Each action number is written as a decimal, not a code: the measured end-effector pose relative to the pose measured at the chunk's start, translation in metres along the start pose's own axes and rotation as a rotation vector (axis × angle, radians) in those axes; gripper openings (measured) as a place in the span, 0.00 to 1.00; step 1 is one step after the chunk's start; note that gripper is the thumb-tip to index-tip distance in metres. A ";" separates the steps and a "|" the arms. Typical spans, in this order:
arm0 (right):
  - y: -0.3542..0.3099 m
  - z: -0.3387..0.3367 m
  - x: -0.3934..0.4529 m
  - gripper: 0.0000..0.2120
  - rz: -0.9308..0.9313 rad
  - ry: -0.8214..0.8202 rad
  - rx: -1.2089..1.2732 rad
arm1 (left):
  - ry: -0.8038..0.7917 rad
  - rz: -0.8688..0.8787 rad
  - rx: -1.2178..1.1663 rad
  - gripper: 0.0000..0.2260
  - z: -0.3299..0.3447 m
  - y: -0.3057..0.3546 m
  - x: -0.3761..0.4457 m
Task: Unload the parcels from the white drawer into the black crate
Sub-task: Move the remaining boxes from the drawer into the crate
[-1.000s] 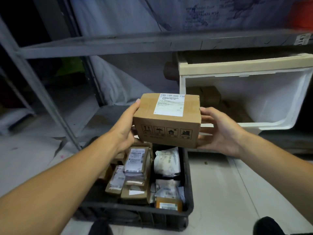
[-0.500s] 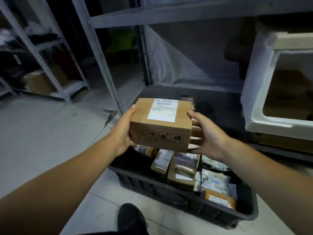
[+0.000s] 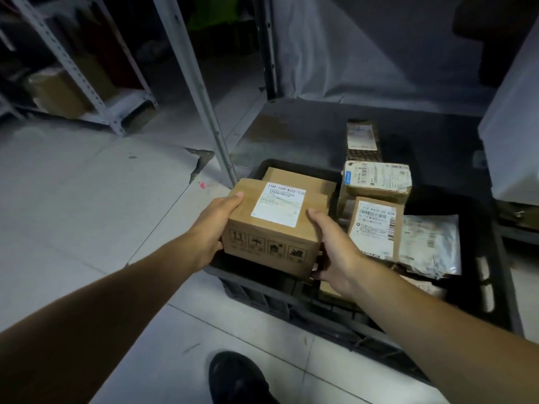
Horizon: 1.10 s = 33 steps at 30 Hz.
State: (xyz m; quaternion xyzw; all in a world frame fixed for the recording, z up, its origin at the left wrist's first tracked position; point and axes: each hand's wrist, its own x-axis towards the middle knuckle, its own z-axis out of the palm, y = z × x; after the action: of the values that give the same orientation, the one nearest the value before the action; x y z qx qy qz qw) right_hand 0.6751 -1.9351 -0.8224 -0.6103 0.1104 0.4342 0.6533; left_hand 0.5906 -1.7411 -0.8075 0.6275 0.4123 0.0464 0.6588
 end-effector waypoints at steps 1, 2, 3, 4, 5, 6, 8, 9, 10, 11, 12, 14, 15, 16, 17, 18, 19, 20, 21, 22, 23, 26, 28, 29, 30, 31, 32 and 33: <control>0.003 0.003 0.007 0.22 -0.003 0.018 -0.007 | 0.007 0.002 0.013 0.17 -0.001 -0.004 0.007; 0.007 0.005 0.013 0.22 -0.008 0.039 -0.014 | 0.014 0.003 0.026 0.18 0.000 -0.007 0.013; 0.010 0.007 0.019 0.21 -0.012 0.060 -0.018 | 0.018 0.000 0.041 0.19 0.000 -0.010 0.020; 0.014 0.009 0.025 0.21 -0.013 0.079 -0.021 | 0.019 -0.006 0.052 0.19 0.000 -0.014 0.025; 0.018 0.010 0.030 0.22 -0.014 0.093 -0.022 | 0.019 -0.016 0.056 0.18 0.002 -0.018 0.030; 0.021 0.011 0.036 0.22 -0.016 0.106 -0.018 | 0.014 -0.024 0.055 0.16 0.004 -0.022 0.034; 0.026 0.013 0.046 0.22 -0.017 0.137 -0.011 | -0.002 -0.029 0.051 0.13 0.007 -0.027 0.044; 0.028 0.015 0.050 0.21 -0.022 0.163 -0.011 | -0.010 -0.026 0.050 0.13 0.007 -0.029 0.048; 0.029 0.016 0.054 0.21 -0.035 0.192 -0.018 | -0.015 -0.021 0.049 0.13 0.008 -0.032 0.052; 0.028 0.017 0.057 0.20 -0.061 0.221 -0.025 | -0.017 -0.017 0.050 0.12 0.009 -0.034 0.057; 0.028 0.018 0.062 0.17 -0.086 0.252 -0.030 | -0.021 -0.020 0.052 0.10 0.010 -0.036 0.061; 0.029 0.017 0.069 0.12 -0.116 0.315 -0.028 | -0.038 -0.033 0.057 0.06 0.015 -0.042 0.069; 0.030 0.016 0.072 0.12 -0.127 0.338 -0.040 | -0.046 -0.033 0.054 0.05 0.019 -0.044 0.072; 0.031 0.015 0.078 0.13 -0.131 0.362 -0.050 | -0.056 -0.030 0.053 0.06 0.023 -0.046 0.075; 0.031 0.013 0.082 0.14 -0.136 0.387 -0.056 | -0.070 -0.020 0.057 0.08 0.027 -0.048 0.077; 0.032 0.012 0.087 0.15 -0.144 0.404 -0.067 | -0.081 -0.007 0.057 0.10 0.030 -0.050 0.079; 0.032 0.011 0.089 0.17 -0.155 0.415 -0.080 | -0.090 0.007 0.053 0.12 0.032 -0.051 0.080; 0.031 0.011 0.091 0.18 -0.166 0.428 -0.093 | -0.100 0.022 0.055 0.14 0.034 -0.052 0.082; 0.030 0.011 0.092 0.18 -0.186 0.444 -0.109 | -0.112 0.037 0.066 0.15 0.036 -0.052 0.084; 0.029 0.011 0.094 0.18 -0.207 0.459 -0.127 | -0.120 0.050 0.078 0.15 0.038 -0.052 0.086; 0.028 0.012 0.096 0.18 -0.230 0.478 -0.150 | -0.120 0.061 0.085 0.16 0.039 -0.052 0.089; 0.026 0.015 0.098 0.18 -0.245 0.533 -0.238 | -0.129 0.079 0.131 0.16 0.041 -0.049 0.094; 0.023 0.018 0.096 0.21 -0.256 0.554 -0.323 | -0.148 0.104 0.164 0.16 0.040 -0.047 0.094; 0.021 0.018 0.095 0.23 -0.261 0.566 -0.367 | -0.159 0.118 0.186 0.16 0.040 -0.046 0.094; 0.020 0.019 0.093 0.25 -0.274 0.572 -0.419 | -0.166 0.130 0.210 0.16 0.041 -0.044 0.094; 0.019 0.019 0.090 0.27 -0.300 0.565 -0.491 | -0.162 0.140 0.229 0.16 0.041 -0.044 0.094; 0.018 0.021 0.087 0.29 -0.335 0.544 -0.586 | -0.149 0.148 0.244 0.17 0.041 -0.043 0.094; 0.018 0.023 0.082 0.30 -0.370 0.512 -0.695 | -0.133 0.153 0.259 0.17 0.042 -0.044 0.094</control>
State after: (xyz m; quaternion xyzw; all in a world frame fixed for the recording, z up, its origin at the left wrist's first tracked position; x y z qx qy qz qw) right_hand 0.7030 -1.8818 -0.8846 -0.8897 0.0052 0.1572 0.4285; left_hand 0.6574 -1.7287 -0.8960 0.7385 0.3214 0.0013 0.5928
